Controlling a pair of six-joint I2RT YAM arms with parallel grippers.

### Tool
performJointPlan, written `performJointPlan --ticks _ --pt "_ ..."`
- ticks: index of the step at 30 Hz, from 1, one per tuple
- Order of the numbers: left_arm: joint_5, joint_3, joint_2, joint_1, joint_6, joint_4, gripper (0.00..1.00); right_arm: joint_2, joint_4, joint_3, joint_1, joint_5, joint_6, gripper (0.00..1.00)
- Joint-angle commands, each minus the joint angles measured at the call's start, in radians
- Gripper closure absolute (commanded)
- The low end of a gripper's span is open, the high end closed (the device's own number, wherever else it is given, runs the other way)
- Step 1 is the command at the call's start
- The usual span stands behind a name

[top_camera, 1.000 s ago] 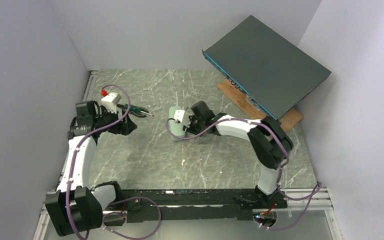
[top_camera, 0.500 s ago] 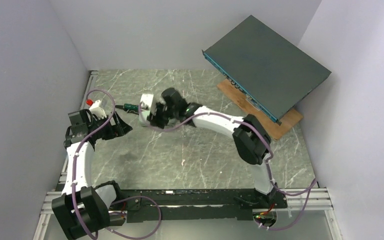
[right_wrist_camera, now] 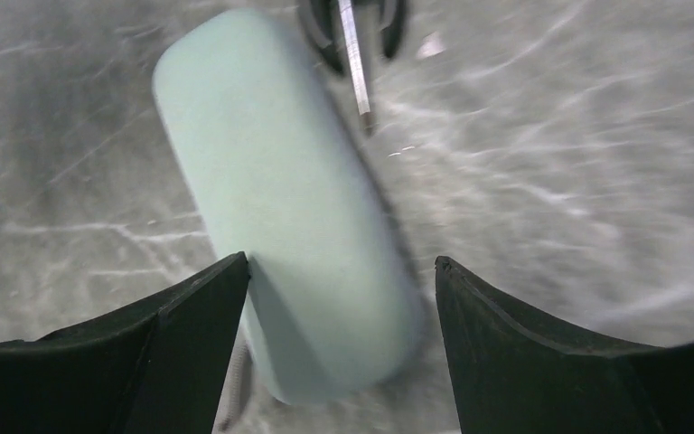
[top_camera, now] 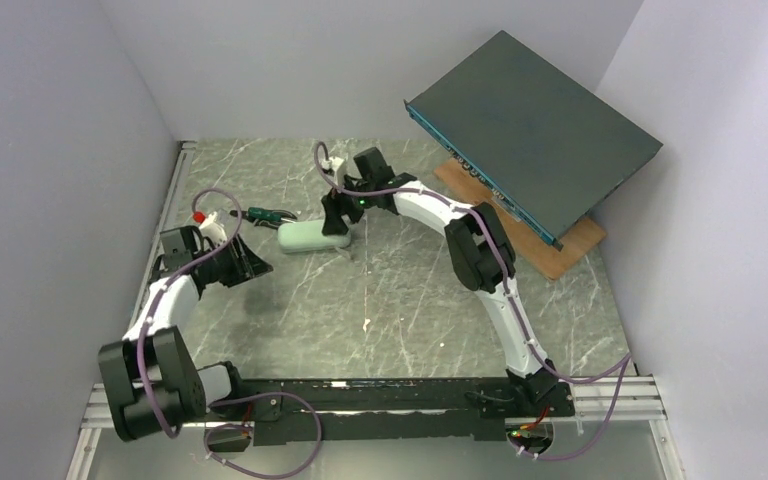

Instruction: Open the umbrella

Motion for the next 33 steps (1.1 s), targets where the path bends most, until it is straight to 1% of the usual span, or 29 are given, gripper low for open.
performJointPlan --ticks 1,5,8,14,15,17,19,22,24,25,26,27,30,31,32,33 --pt "0.007 0.004 0.119 -0.047 -0.070 0.205 0.59 0.003 0.019 0.004 0.022 -0.176 0.091 0.23" --pt "-0.029 0.077 0.241 -0.101 -0.051 0.217 0.60 -0.033 0.017 -0.108 0.018 -0.205 0.101 0.30" --pt "-0.012 0.129 0.341 -0.142 -0.090 0.246 0.60 -0.119 0.022 -0.248 0.011 -0.209 0.098 0.32" --pt "0.000 0.300 0.520 -0.317 -0.095 0.276 0.60 -0.296 0.083 -0.553 0.006 -0.204 0.148 0.37" --pt "0.002 0.337 0.550 -0.355 -0.099 0.281 0.60 -0.329 0.091 -0.590 0.005 -0.204 0.163 0.36" --pt "0.002 0.423 0.615 -0.418 -0.100 0.277 0.60 -0.371 0.098 -0.648 0.002 -0.206 0.198 0.28" --pt "0.008 0.523 0.685 -0.472 -0.106 0.276 0.60 -0.409 0.099 -0.700 -0.002 -0.201 0.201 0.24" --pt "0.017 0.642 0.778 -0.510 -0.114 0.271 0.60 -0.441 0.084 -0.743 -0.005 -0.176 0.176 0.19" --pt "0.014 0.715 0.815 -0.515 -0.078 0.219 0.59 -0.456 0.046 -0.737 -0.009 -0.158 0.135 0.16" --pt "0.008 0.737 0.814 -0.509 -0.056 0.181 0.57 -0.463 0.016 -0.725 -0.014 -0.150 0.117 0.12" --pt "0.011 0.739 0.785 -0.495 -0.013 0.158 0.56 -0.474 -0.011 -0.713 -0.019 -0.140 0.093 0.11" --pt "0.020 0.712 0.744 -0.472 -0.003 0.163 0.54 -0.488 -0.042 -0.702 -0.026 -0.133 0.067 0.11" --pt "0.105 0.522 0.569 -0.359 -0.030 0.290 0.47 -0.543 -0.125 -0.684 -0.051 -0.130 -0.012 0.12" --pt "0.127 0.466 0.502 -0.321 0.005 0.301 0.46 -0.569 -0.147 -0.678 -0.058 -0.124 -0.041 0.13" --pt "0.149 0.411 0.434 -0.282 0.075 0.283 0.46 -0.587 -0.163 -0.672 -0.063 -0.115 -0.066 0.14" --pt "0.159 0.364 0.364 -0.255 0.180 0.243 0.45 -0.597 -0.171 -0.665 -0.070 -0.108 -0.071 0.14"
